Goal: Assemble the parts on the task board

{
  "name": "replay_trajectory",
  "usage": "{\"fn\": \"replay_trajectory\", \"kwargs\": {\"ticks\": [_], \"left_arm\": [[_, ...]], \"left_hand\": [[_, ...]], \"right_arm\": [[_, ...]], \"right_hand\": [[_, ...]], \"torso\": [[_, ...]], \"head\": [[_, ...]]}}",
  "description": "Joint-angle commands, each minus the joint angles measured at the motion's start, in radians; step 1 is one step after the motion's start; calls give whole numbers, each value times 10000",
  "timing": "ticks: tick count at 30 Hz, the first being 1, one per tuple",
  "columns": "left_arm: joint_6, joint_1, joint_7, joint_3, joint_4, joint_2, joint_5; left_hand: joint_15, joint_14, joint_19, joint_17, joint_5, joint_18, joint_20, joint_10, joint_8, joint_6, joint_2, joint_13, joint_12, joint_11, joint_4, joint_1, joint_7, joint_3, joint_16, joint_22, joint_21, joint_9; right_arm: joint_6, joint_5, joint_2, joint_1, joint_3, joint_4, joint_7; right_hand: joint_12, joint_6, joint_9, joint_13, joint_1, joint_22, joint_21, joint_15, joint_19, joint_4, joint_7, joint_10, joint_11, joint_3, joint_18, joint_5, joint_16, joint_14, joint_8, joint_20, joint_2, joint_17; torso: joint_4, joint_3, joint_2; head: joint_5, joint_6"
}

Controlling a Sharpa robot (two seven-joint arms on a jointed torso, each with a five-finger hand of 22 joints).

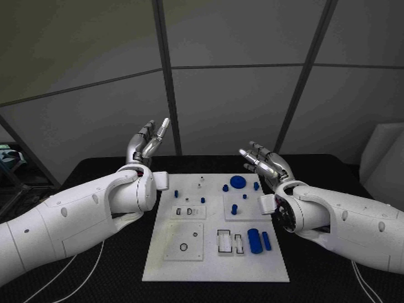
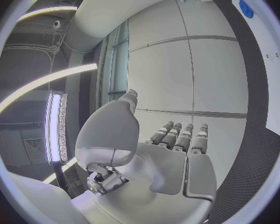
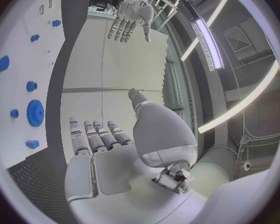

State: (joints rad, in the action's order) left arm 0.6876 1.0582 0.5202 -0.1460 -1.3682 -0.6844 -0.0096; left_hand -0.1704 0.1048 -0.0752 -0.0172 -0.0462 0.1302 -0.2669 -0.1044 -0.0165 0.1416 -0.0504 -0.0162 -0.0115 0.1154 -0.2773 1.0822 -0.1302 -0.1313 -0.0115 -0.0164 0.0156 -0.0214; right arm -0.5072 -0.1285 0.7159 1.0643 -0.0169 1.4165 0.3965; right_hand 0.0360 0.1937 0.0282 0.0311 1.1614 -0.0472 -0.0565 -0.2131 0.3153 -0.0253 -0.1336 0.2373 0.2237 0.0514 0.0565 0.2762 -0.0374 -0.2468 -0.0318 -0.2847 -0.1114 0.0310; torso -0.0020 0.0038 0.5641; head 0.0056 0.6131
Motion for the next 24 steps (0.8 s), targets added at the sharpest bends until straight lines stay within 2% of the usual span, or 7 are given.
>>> {"fn": "replay_trajectory", "kwargs": {"ticks": [1,7,8,13,17,18,24], "left_arm": [[-403,12,328,-14,8,13,-230],[-403,12,328,-14,8,13,-230],[-997,12,462,-11,-142,-501,-224],[-1236,9,430,-8,-314,-692,-225],[-1441,0,338,-5,-585,-883,-276],[-1528,-7,290,-4,-723,-973,-332],[-1886,-35,52,-3,-1356,-1348,-646]], "left_hand": [[-166,145,22,-35,-52,251,-209,-199,-100,311,16,-46,-95,330,-129,552,-518,-99,-92,-21,44,-44],[-317,1467,-567,-211,-53,351,-274,-1431,-321,1432,211,-183,-303,855,5,1073,-998,-118,-385,-179,311,-176],[-374,2009,-898,-276,-52,303,-270,-1964,-403,1789,220,-241,-418,947,54,1202,-1092,-102,-529,-260,461,-219],[-432,5905,-4693,-718,-98,232,-251,-4883,-883,3757,177,-502,-1079,1272,381,1802,-1255,-14,-1634,-1107,2171,-441],[-61,7594,-6466,-847,-35,519,-179,-7138,-1234,5508,203,-576,-1497,1012,675,2240,-1224,88,-2057,-1360,2964,-571],[98,8240,-7065,-946,-60,565,-49,-7656,-1461,6505,218,-588,-1608,874,788,2374,-1162,138,-2234,-1432,3223,-655],[416,9265,-8094,-1159,-54,553,289,-8537,-1531,7317,286,-533,-1566,612,1109,2721,-938,274,-2285,-1474,3566,-585]], "right_arm": [[1797,-1062,-91,49,-34,-209,-734],[2231,-1298,-163,71,-54,-379,-917],[826,-4695,111,165,-61,-618,-73],[887,-5639,121,374,-63,-773,-196],[1036,-6696,125,646,-66,-931,-433],[1135,-7121,125,748,-67,-984,-554],[1516,-9290,111,1149,-122,-1080,-1198]], "right_hand": [[629,2760,299,265,1665,-359,-795,-120,2476,956,-1431,3587,246,233,769,-298,-629,-3641,-556,-59,-33,254],[912,5543,430,322,2197,-457,-1343,319,4060,1573,-1072,6466,-187,566,1224,-385,-929,-6448,-939,-54,133,335],[887,5928,428,317,2206,-455,-1406,382,4238,1631,-1028,6684,-239,625,1266,-387,-937,-6702,-957,-33,162,337],[677,6969,376,276,2092,-463,-1741,668,5159,1797,-887,7542,-440,979,1246,-413,-881,-7652,-880,209,286,308],[534,7449,385,307,1976,-459,-1941,900,5729,1928,-768,8196,-610,1356,1291,-419,-916,-8434,-811,450,447,357],[453,7608,385,308,1912,-461,-2019,980,5934,1979,-734,8421,-682,1526,1292,-416,-903,-8709,-771,552,534,368],[307,8003,396,329,1793,-630,-2544,1349,6826,2126,-621,9067,-880,1955,1286,-294,-1110,-9908,-655,965,811,545]], "torso": [[-1,0,3],[-1,0,3],[-33,17,110],[-43,44,200],[-46,42,345],[-44,45,421],[50,27,711]], "head": [[-3,1],[-3,1],[-184,100],[-176,126],[-225,103],[-234,83],[-311,-22]]}}
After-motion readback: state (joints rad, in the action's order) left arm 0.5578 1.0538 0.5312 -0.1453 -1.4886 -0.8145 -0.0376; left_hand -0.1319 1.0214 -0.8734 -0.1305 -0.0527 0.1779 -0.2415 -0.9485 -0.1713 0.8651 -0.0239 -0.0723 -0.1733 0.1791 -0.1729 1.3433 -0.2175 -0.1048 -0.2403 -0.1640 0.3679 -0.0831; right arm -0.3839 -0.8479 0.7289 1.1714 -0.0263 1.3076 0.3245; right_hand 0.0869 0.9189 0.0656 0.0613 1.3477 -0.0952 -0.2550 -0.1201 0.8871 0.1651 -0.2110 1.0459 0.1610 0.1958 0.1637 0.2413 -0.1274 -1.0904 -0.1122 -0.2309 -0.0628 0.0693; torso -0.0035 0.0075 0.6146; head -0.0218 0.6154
